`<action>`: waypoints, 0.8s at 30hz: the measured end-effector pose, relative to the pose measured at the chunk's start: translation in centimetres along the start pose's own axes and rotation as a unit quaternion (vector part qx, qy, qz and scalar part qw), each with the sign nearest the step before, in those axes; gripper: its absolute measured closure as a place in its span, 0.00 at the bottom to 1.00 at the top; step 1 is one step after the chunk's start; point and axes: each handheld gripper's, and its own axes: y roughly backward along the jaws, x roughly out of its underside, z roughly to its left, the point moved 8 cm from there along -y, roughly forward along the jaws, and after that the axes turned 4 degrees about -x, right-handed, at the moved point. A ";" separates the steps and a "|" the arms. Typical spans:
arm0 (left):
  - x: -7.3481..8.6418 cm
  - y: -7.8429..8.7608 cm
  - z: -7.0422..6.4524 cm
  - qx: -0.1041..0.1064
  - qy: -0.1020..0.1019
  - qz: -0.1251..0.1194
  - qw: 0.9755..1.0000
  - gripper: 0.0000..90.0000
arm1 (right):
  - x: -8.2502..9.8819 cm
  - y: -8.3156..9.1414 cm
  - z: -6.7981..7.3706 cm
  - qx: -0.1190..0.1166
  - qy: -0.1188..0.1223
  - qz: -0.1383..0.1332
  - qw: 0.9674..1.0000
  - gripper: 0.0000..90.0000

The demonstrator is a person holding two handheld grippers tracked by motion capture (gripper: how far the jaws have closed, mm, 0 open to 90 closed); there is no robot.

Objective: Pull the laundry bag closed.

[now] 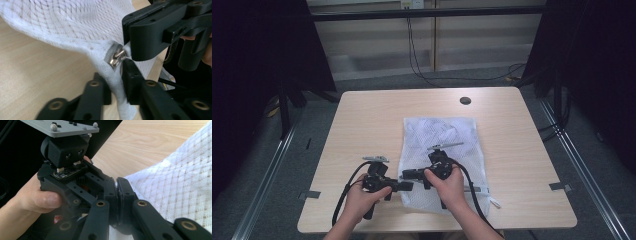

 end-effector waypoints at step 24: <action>-0.3 0.6 -0.2 0.006 0.040 -0.005 0.999 0.98 | 0.3 1.1 -0.6 -0.018 -0.024 -0.003 1.000 0.98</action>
